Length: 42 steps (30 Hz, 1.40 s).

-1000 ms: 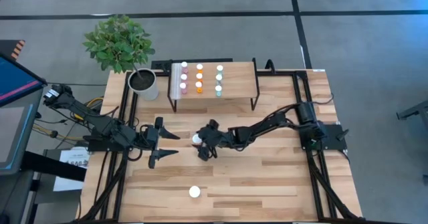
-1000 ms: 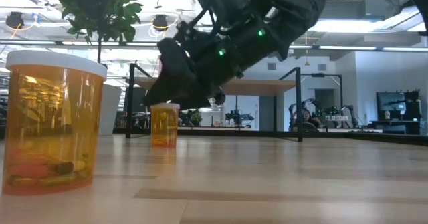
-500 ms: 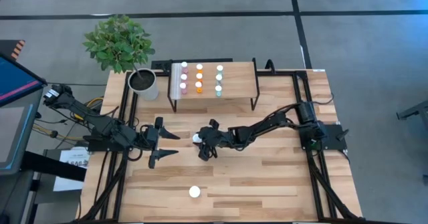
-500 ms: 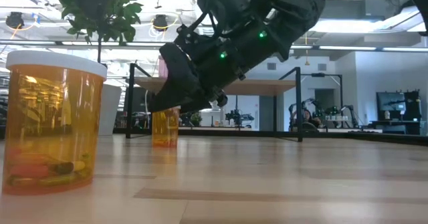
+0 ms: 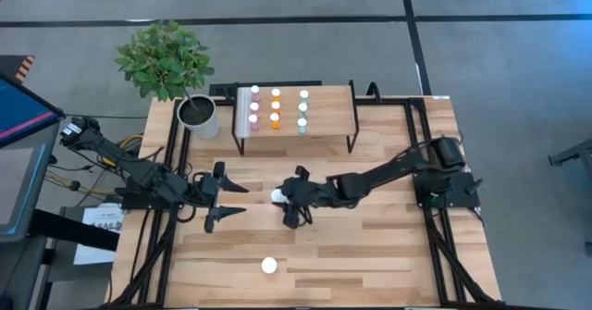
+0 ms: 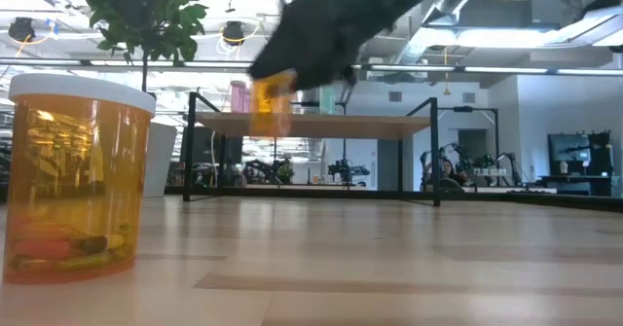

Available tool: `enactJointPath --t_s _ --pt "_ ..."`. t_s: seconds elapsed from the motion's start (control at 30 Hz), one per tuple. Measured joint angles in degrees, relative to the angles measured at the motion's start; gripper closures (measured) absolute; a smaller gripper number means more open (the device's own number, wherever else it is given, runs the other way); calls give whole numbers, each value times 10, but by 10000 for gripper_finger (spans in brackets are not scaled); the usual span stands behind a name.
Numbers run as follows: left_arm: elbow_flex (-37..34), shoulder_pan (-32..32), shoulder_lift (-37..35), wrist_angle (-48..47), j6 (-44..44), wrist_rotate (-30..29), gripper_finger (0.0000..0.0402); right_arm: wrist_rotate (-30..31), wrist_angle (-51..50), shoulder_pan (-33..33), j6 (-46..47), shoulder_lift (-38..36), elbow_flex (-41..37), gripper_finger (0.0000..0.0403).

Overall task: Pick and place medicine bottles onto shelf by color
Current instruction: Put the top large orange pill bottle on the shelf

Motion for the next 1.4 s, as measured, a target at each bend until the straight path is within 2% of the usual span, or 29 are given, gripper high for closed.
enactJointPath --t_s 0.17,0.33,0.47,0.63,0.73,0.9,0.97,1.2,1.4 --pt "0 -1 -4 -1 -3 14 165 84 -85 27 1 -88 -30 189" --pt "0 -1 -4 1 -3 14 165 146 -102 32 7 -197 -98 181" --pt "0 -1 -4 10 -1 14 165 183 -99 -6 8 -287 -156 184" --pt "0 -1 -3 23 8 11 165 182 -88 -99 -19 -353 -178 183" --pt "0 -1 -3 24 9 9 165 162 -80 -165 -43 -360 -179 180" --pt "0 -1 -3 23 9 9 165 75 -67 -269 -47 -359 -179 182" --pt "0 -1 -3 22 11 7 165 58 -63 -298 -47 -353 -179 182" --pt "0 0 -3 22 24 -4 165 24 -22 -358 -49 -305 -177 179" --pt "0 0 -3 22 24 -5 165 1 -32 -383 -64 -221 -118 180"
